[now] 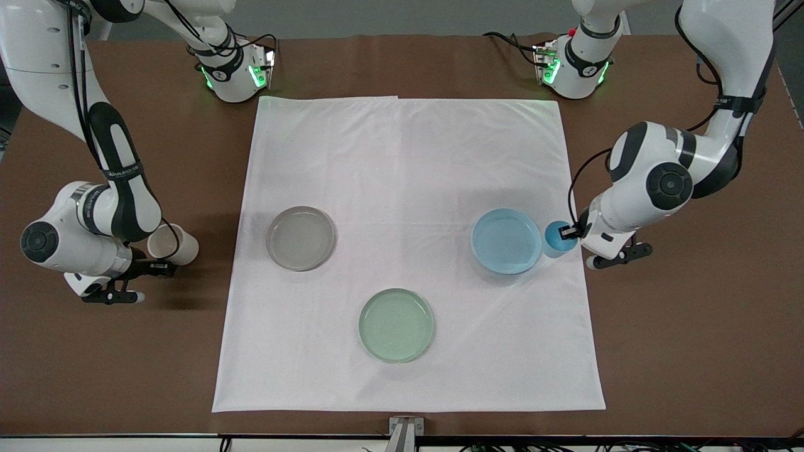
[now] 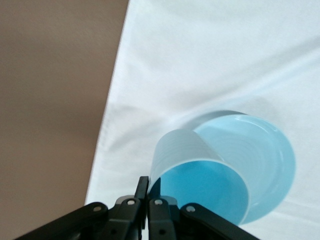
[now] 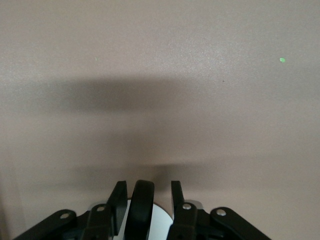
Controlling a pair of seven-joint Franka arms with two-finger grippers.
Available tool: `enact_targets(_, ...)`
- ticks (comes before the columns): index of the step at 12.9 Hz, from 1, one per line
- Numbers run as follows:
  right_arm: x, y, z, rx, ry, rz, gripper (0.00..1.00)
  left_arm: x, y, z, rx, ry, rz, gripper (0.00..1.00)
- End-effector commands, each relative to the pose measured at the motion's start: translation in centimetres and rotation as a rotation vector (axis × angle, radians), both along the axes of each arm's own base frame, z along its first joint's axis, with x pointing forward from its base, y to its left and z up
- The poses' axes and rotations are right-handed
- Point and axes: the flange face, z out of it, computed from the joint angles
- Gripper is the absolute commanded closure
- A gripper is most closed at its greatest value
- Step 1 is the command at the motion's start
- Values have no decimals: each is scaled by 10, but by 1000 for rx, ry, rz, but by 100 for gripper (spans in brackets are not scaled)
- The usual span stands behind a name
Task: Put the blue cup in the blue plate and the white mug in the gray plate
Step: 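Lower the blue cup into the blue plate with the left gripper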
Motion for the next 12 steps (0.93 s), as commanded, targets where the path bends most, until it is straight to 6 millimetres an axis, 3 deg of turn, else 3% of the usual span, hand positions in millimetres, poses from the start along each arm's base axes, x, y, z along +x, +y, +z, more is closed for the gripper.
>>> enact_targets(1, -10, -1, 7, 21, -4, -29, 67, -3, -34, -11, -6, 29, 67, 100)
enact_targets(3, -10, -1, 7, 20, -3, -43, 74, 2, -45, -22, -16, 45, 124, 100)
enact_targets(6, -11, 1, 8, 24, 7, -42, 87, -3, -82, -43, -21, 81, 143, 100)
enact_targets(8, -10, 7, 19, 30, 19, -30, 95, -5, -89, -52, -16, 95, 153, 100)
enact_targets(10, -7, 31, 43, 36, 14, 5, 97, -6, -88, -53, -12, 101, 152, 100)
enact_targets(12, -5, 81, 92, 36, 20, 34, 98, -7, -88, -55, -10, 106, 156, 99)
